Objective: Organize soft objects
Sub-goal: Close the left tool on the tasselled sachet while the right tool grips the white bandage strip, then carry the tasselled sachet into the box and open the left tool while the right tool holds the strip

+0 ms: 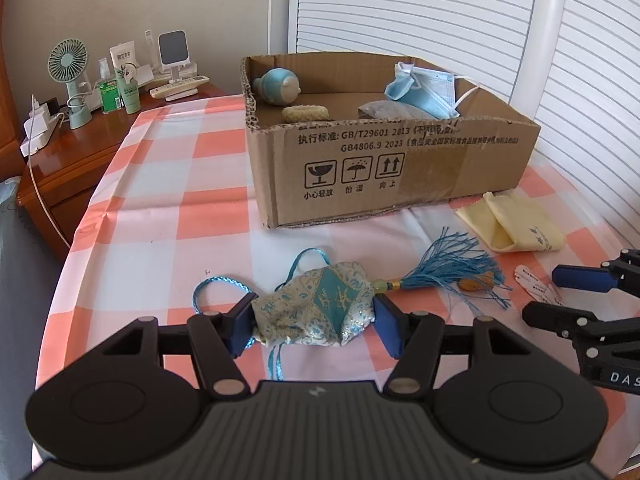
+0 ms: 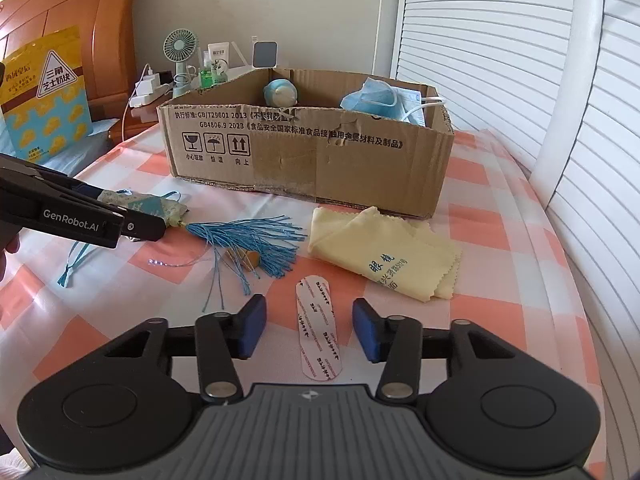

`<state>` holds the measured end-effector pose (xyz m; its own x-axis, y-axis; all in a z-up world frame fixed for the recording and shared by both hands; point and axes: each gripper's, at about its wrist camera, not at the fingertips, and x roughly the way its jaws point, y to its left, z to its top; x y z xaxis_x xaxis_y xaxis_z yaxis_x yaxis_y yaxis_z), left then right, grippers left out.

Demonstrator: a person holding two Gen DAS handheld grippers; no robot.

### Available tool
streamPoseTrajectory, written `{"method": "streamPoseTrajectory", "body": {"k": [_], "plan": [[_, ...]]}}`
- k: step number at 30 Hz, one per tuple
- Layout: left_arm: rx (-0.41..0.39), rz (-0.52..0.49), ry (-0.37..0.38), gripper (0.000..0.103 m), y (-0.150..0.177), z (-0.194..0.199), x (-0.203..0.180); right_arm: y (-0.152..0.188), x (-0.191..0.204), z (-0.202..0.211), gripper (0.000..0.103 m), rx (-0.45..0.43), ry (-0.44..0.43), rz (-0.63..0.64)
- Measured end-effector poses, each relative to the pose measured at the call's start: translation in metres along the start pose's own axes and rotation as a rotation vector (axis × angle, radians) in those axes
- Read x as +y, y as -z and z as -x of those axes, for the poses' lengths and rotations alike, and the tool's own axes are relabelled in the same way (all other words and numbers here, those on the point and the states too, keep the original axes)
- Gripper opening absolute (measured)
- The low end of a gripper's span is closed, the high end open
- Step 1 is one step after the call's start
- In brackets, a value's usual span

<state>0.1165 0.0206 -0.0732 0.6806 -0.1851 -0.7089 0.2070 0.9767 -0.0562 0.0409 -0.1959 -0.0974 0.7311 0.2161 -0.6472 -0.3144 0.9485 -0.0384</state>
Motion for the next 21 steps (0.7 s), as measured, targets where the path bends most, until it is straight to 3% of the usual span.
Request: {"method": "streamPoseTrajectory", "body": {"k": [4,11,21], "plan": [[-0.009,0.0,0.003,0.056,-0.001,0.001,0.001,-0.001,-0.001,0.0,0.02,0.001,0.007,0.003],[-0.015,-0.026,0.022,0.045,-0.008,0.006,0.001,0.001,-0.004,0.006,0.018,0.003,-0.002,-0.005],[-0.039,-0.082,0.051,0.043,-0.016,0.026,-0.001,-0.004,-0.002,0.024,0.018,-0.021,-0.01,0.027]]}}
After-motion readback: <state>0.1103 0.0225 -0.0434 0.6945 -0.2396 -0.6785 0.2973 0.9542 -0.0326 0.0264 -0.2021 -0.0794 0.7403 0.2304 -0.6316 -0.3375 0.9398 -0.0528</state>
